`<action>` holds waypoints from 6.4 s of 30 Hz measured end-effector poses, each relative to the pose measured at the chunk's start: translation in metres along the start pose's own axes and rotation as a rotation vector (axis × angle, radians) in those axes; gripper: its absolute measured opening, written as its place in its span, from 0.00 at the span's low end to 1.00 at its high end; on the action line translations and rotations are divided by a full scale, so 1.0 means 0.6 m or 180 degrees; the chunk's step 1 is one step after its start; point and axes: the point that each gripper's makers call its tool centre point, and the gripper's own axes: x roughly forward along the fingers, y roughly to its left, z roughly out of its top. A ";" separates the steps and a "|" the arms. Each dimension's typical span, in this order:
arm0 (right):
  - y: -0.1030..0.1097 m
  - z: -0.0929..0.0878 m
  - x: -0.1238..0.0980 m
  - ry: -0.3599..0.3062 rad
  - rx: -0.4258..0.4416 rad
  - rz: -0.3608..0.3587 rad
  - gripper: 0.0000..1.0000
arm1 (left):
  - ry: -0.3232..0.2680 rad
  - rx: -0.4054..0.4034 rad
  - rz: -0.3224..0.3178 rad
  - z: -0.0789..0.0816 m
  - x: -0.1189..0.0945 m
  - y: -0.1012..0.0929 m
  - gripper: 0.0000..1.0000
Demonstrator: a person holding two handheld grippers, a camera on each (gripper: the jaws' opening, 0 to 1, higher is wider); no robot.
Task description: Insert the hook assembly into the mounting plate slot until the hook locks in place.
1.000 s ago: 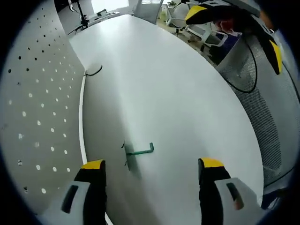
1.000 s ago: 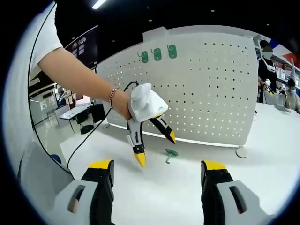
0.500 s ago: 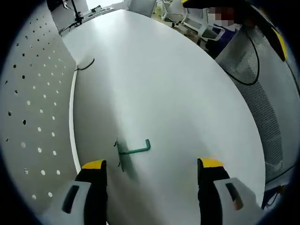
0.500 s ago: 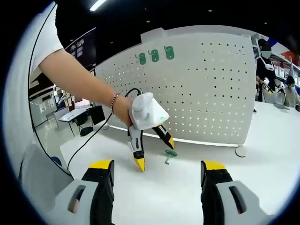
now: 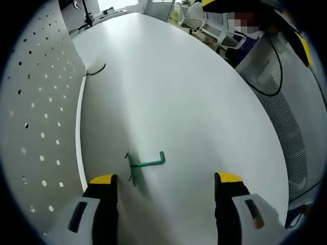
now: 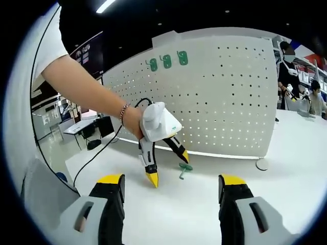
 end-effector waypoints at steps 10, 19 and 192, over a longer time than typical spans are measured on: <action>-0.005 0.000 -0.002 0.0000 0.0028 -0.0042 0.72 | -0.0122 -0.0259 0.0129 0.003 -0.006 0.020 0.56; -0.006 0.000 -0.001 0.0003 0.0068 -0.0044 0.72 | -0.0286 -0.0439 0.0271 0.002 -0.010 0.036 0.40; 0.033 0.054 -0.007 -0.0300 0.0091 0.0181 0.70 | -0.3064 -0.1410 0.2359 0.137 -0.403 -0.043 0.02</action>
